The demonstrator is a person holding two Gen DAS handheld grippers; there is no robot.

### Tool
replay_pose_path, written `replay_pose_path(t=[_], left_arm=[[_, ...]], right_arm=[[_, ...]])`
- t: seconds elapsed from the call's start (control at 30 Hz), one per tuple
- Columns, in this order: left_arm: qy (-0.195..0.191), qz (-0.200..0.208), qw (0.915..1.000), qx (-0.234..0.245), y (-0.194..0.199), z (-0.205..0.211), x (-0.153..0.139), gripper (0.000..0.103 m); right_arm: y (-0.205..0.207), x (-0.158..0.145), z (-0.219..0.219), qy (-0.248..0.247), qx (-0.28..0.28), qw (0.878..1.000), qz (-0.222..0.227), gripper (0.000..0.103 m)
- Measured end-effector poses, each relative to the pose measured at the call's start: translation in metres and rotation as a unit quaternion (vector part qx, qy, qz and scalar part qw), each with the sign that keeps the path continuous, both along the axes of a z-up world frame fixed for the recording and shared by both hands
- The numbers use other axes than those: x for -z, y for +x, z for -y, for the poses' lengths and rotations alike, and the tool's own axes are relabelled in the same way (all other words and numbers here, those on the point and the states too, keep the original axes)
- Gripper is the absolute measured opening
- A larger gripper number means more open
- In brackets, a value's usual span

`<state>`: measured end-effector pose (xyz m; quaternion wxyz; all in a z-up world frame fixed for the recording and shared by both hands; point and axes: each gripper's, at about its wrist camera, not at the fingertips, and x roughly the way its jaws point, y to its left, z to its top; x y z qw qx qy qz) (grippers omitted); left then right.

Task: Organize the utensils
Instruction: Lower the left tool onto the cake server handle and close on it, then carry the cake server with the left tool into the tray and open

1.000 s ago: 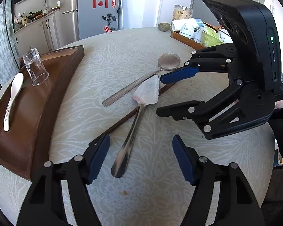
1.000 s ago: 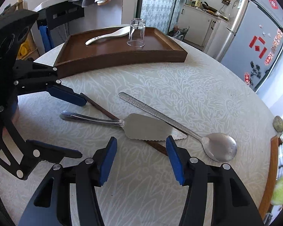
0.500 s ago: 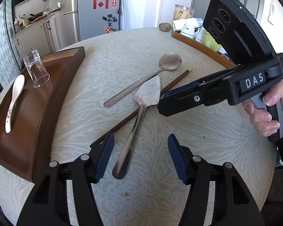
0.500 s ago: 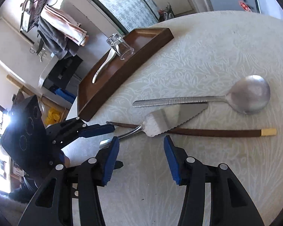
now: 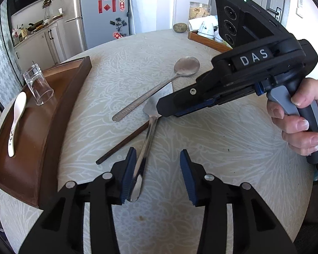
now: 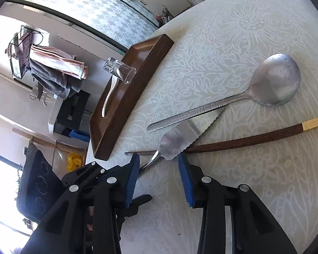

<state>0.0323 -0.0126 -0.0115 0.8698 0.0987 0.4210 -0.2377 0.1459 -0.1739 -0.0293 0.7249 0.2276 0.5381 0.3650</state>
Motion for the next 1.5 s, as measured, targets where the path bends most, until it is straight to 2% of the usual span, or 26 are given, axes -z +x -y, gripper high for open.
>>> replay_pose_path(t=[0.07, 0.27, 0.33, 0.63, 0.93, 0.97, 1.03, 1.43, 1.5], left_arm=[[0.003, 0.001, 1.0000, -0.001, 0.001, 0.000, 0.000, 0.037], [0.006, 0.001, 1.0000, 0.001, 0.001, 0.001, -0.001, 0.037], [0.006, 0.002, 1.0000, 0.001, 0.001, 0.001, -0.001, 0.037], [0.008, 0.004, 0.9999, 0.007, -0.001, 0.002, -0.001, 0.034], [0.005, 0.002, 0.9998, 0.017, 0.000, 0.003, -0.001, 0.027], [0.005, 0.002, 0.9998, 0.018, 0.000, 0.004, 0.000, 0.025], [0.005, 0.003, 0.9998, 0.019, -0.001, 0.004, 0.000, 0.024], [-0.005, 0.000, 0.9999, 0.009, 0.002, 0.007, -0.001, 0.022], [-0.007, 0.002, 0.9999, 0.008, 0.001, 0.007, -0.003, 0.017]], right_arm=[[0.001, 0.002, 0.001, -0.002, 0.002, 1.000, -0.002, 0.027], [0.003, 0.005, 0.002, 0.011, 0.016, 1.000, -0.014, 0.024], [0.002, 0.004, 0.003, 0.014, 0.017, 1.000, -0.013, 0.019], [0.010, 0.002, -0.001, 0.020, 0.022, 0.999, -0.021, 0.019], [0.021, 0.004, -0.007, 0.020, 0.032, 0.999, -0.032, 0.018], [0.022, 0.004, -0.007, 0.020, 0.034, 0.999, -0.033, 0.017], [0.025, 0.008, -0.007, 0.019, 0.039, 0.998, -0.033, 0.007], [0.015, -0.008, -0.004, 0.068, 0.029, 0.997, -0.009, 0.002], [0.014, -0.010, -0.001, 0.073, 0.031, 0.997, -0.008, 0.001]])
